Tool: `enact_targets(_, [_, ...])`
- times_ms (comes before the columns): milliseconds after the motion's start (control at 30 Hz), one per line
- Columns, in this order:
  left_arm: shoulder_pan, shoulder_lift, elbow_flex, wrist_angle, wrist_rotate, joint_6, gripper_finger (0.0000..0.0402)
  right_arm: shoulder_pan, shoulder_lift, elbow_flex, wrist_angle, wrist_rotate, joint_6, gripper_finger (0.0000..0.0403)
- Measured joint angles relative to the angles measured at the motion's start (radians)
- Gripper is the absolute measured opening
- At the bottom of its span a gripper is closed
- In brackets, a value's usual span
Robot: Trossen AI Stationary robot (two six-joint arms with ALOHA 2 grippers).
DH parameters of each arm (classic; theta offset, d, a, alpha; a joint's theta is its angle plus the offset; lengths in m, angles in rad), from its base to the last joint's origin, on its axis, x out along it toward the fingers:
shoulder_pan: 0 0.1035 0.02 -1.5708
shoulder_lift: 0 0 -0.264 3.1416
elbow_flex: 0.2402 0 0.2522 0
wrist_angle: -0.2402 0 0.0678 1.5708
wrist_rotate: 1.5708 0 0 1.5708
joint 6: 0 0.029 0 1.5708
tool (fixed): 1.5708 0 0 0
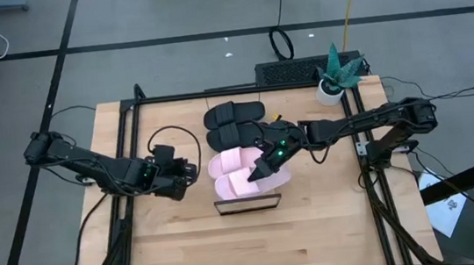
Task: Pick and place slides into the shelf
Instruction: Put the pink slipper on the shelf
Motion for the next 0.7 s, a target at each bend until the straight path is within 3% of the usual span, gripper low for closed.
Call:
enact_targets(567, [0.001,0.0,0.0,0.0,-0.072,0.006,0.0074,0.012,0.012,0.0,0.029,-0.006,0.14,0.0])
enact_targets(700, [0.002,0.0,0.0,0.0,-0.088,0.006,0.0074,0.022,0.059,0.0,0.059,-0.062,0.154,0.0])
